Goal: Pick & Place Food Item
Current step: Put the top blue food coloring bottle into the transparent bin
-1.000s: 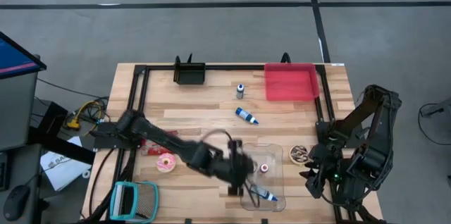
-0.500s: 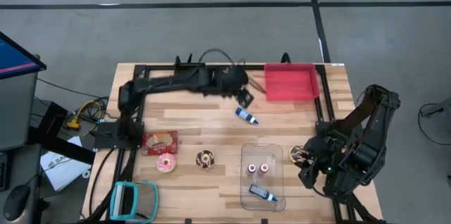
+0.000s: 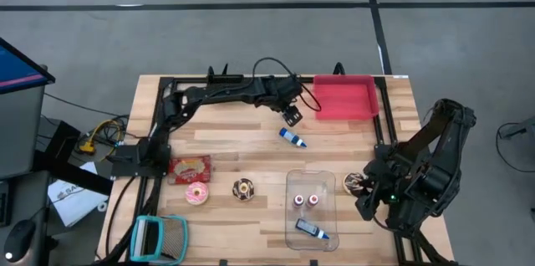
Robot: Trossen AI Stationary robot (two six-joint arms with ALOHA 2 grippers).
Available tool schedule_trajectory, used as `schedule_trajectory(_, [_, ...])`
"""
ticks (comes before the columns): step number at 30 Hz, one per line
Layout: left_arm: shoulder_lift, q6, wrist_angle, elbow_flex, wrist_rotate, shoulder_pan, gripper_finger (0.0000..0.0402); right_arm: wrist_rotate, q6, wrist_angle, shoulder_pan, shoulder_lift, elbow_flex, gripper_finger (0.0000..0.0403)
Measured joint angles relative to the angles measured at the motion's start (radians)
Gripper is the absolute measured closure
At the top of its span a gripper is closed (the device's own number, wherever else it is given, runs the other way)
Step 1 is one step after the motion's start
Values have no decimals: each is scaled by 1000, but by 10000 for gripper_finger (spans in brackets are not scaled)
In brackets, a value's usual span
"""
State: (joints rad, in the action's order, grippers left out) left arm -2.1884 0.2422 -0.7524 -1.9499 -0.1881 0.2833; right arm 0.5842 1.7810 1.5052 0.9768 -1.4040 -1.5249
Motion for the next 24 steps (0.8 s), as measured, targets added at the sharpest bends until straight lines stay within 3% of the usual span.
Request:
schedule_trajectory(6, [-38,-11,16,-1,-74,15,174,0,17,4,0,26,0,228])
schedule_trajectory(15, [-54,-10,7,-2,-77,52,188,8,26,9,0,24,0,228])
schedule_trajectory(20, [-58,20,-21,0,-37,73,248,18,26,11,0,24,0,228])
schedule_trajectory(24, [-58,50,-67,0,3,78,341,19,27,10,-2,24,0,228])
